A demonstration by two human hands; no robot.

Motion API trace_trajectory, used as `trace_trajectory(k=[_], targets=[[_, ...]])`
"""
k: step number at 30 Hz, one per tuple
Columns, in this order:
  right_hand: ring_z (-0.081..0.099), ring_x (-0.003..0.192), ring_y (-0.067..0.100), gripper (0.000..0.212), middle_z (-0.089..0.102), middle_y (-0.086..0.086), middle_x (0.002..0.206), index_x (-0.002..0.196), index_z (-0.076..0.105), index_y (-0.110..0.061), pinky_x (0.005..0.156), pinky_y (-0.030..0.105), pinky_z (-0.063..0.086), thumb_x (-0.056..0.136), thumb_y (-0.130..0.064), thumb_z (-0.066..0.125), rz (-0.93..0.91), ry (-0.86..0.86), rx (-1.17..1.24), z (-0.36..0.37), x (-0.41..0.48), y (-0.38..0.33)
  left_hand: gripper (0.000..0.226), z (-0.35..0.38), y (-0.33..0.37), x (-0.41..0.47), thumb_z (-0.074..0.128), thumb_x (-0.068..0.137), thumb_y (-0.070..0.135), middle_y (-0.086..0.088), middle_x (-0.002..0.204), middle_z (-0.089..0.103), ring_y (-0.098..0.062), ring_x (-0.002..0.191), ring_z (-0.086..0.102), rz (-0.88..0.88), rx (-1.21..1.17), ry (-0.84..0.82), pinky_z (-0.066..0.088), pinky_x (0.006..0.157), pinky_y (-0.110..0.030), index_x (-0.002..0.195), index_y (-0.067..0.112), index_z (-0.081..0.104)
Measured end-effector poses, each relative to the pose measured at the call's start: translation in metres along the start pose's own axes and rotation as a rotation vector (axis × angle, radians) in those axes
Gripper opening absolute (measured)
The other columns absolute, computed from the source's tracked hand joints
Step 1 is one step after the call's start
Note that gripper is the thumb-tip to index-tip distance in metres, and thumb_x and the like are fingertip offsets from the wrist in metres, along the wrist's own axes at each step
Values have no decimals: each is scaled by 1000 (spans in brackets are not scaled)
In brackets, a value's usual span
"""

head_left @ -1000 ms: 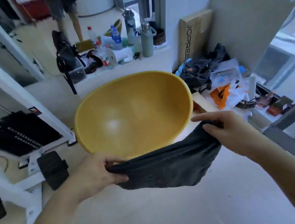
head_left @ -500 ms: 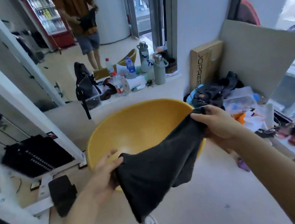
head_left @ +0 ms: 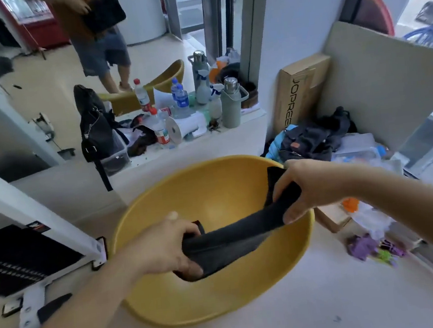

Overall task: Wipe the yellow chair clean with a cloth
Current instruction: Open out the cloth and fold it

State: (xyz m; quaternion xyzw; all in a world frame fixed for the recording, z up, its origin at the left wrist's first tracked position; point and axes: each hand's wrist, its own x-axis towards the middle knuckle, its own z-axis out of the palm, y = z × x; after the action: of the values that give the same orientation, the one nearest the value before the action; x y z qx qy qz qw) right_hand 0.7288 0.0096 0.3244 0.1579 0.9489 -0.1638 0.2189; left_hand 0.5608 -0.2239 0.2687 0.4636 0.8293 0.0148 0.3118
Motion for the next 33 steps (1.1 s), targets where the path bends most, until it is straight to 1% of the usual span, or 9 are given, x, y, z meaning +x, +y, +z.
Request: trace_trajectory(k=[5, 8, 12, 15, 18, 21, 24, 28, 33], targets=[[50, 93, 7, 30, 46, -17, 104, 105, 65, -39, 73, 16, 42, 77, -43, 75, 6, -70, -24, -28, 50, 27, 13, -32, -49, 48, 70, 78, 46, 21, 115, 45, -5, 107, 40, 46, -201, 154, 39, 91, -28, 79, 33, 69], [47, 108, 11, 8, 46, -14, 119, 94, 65, -39, 90, 27, 43, 86, -42, 65, 0, 20, 80, -31, 85, 58, 19, -48, -63, 71, 68, 83, 33, 1, 104, 67, -12, 96, 61, 4, -637, 178, 50, 80, -28, 91, 17, 73], [67, 89, 32, 14, 71, 13, 95, 94, 72, -23, 82, 48, 57, 94, -28, 58, 71, 109, 828, -27, 136, 76, 31, -46, -53, 116, 60, 90, 34, -19, 84, 62, -31, 68, 56, -214, -981, 434, 40, 53, -32, 99, 4, 62], [69, 94, 30, 15, 71, 15, 104, 100, 68, -16, 77, 48, 59, 97, -24, 55, 167, 87, 1317, -18, 177, 65, 24, -46, -30, 153, 58, 91, 32, -11, 87, 62, -22, 70, 56, -394, -1188, 673, 42, 55, -33, 100, 9, 57], [70, 97, 32, 27, 72, 17, 106, 108, 66, -9, 85, 49, 56, 99, -30, 51, 159, -39, 1587, -12, 223, 41, 20, -44, -10, 185, 63, 84, 42, -1, 89, 64, -21, 80, 60, -262, -1141, 695, 50, 68, -38, 94, 25, 58], [70, 100, 30, 34, 72, 16, 107, 116, 63, -8, 95, 51, 51, 99, -34, 48, 139, -115, 1625, -12, 264, 20, 61, -29, -11, 210, 74, 69, 50, 10, 114, 49, -11, 105, 49, -177, -721, 516, 44, 90, -28, 123, 35, 51], [68, 104, 30, 35, 70, 18, 111, 122, 60, -6, 98, 50, 49, 99, -23, 40, 105, -228, 1701, -10, 300, 12, 67, -23, -39, 228, 77, 71, 35, 13, 119, 42, -7, 105, 46, -223, -490, 720, 43, 86, -22, 129, 31, 45], [67, 102, 17, 27, 69, 4, 116, 114, 65, -25, 84, 34, 53, 95, -11, 53, 40, -86, 1458, -4, 358, 7, 32, -47, -108, 253, 60, 84, 11, 15, 94, 63, -2, 86, 58, -210, -775, 804, 50, 74, -25, 106, 34, 54], [58, 73, 16, 59, 66, 0, 104, 127, 46, -40, 58, 29, 42, 79, -26, 77, 80, -39, 1386, 19, 470, -23, 37, -77, -217, 322, 51, 85, 4, 16, 93, 65, -2, 92, 60, -124, -1099, 756, 48, 84, -30, 103, 36, 53]])
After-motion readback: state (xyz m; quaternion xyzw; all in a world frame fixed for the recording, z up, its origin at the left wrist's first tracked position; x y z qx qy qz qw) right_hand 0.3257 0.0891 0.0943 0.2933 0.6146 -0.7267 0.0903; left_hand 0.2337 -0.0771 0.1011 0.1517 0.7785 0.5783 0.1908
